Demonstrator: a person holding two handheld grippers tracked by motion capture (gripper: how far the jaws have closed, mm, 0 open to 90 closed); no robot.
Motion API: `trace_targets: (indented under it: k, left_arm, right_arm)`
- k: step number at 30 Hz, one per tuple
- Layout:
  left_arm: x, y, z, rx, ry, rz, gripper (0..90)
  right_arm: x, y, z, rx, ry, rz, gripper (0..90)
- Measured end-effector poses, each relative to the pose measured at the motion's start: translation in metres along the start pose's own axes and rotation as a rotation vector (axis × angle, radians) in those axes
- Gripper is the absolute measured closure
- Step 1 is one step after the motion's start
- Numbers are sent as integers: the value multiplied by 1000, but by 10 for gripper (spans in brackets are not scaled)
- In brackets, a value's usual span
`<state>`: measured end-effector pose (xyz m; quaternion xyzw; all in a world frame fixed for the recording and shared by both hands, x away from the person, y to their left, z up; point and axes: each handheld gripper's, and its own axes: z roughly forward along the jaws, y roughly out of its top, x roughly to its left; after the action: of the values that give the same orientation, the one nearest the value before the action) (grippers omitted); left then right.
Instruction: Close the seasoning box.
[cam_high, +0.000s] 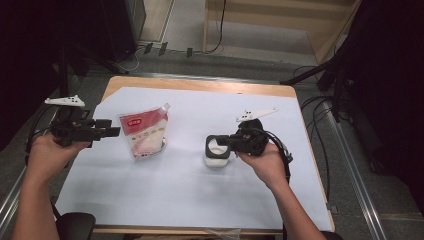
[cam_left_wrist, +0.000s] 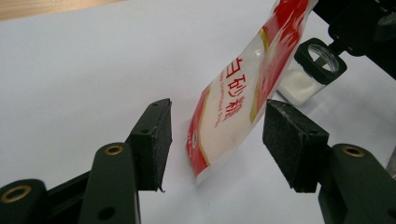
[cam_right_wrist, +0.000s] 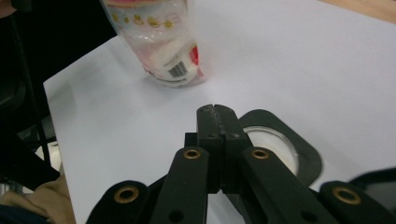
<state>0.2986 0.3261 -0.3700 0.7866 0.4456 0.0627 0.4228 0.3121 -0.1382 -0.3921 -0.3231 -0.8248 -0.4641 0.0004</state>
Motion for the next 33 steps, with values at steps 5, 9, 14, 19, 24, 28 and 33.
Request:
trace_targets:
  k: [5,9,14,19,24,28,33]
  left_arm:
    - [2,-5,2,-13,-2,21,436]
    - [4,-6,-1,-14,-14,8,428]
    - [8,-9,-10,-29,11,-7,427]
    - [14,-14,-13,-21,30,-19,424]
    - [19,-15,-8,-22,72,-43,425]
    - [21,-16,0,-24,88,-32,424]
    - [24,-18,14,-6,89,-49,416]
  right_arm:
    - [-10,1,-14,-13,-30,5,900]
    - [-16,2,-23,-30,-47,14,900]
    - [-25,1,-35,-47,-76,30,900]
    - [-32,-1,-45,-57,-111,44,900]
    - [-41,-3,-55,-85,-117,79,900]
    - [-46,-5,-62,-90,-139,93,900]
    - [-56,-14,-53,-50,-161,109,900]
